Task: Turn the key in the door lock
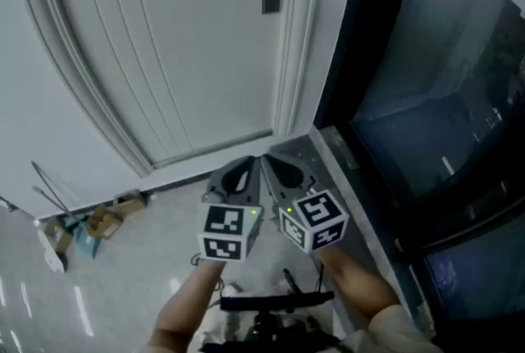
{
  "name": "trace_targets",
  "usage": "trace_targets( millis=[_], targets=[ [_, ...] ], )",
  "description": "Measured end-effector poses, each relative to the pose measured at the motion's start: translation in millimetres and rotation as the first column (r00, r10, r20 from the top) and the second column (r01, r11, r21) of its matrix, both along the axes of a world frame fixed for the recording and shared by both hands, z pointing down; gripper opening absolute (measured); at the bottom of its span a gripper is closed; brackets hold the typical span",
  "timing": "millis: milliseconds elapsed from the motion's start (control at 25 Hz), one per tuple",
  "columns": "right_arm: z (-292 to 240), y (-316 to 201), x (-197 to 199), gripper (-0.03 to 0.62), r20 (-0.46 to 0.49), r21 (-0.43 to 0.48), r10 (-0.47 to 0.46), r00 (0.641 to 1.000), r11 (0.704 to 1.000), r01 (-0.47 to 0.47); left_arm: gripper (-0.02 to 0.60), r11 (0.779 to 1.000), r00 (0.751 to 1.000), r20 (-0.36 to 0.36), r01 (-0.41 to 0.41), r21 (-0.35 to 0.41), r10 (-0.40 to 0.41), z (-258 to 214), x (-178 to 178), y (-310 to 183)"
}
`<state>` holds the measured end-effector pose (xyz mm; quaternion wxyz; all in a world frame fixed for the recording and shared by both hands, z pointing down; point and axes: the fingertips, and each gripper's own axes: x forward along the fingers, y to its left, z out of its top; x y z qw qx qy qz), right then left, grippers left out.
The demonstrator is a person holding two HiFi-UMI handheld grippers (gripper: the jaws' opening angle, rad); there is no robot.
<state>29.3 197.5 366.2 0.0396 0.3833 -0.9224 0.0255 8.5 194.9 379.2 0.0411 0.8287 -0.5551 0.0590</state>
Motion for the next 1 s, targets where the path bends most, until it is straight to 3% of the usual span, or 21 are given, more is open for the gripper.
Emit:
trace_targets(
  millis=[640,1000],
  targets=[
    [4,-12,14,0.006,0.012,-0.005,0.017,1.0,1.0,-0.017,0.017,1.0,1.0,0.024,0.004,-0.01,-0.004,2,14,-13],
    [3,-24,39,0.006,0.011,0.001,0.023,1.0,1.0,-0.023,0.017,1.0,0.999,0.039,0.016,-0.008,-0.016,2,39,-22]
  ],
)
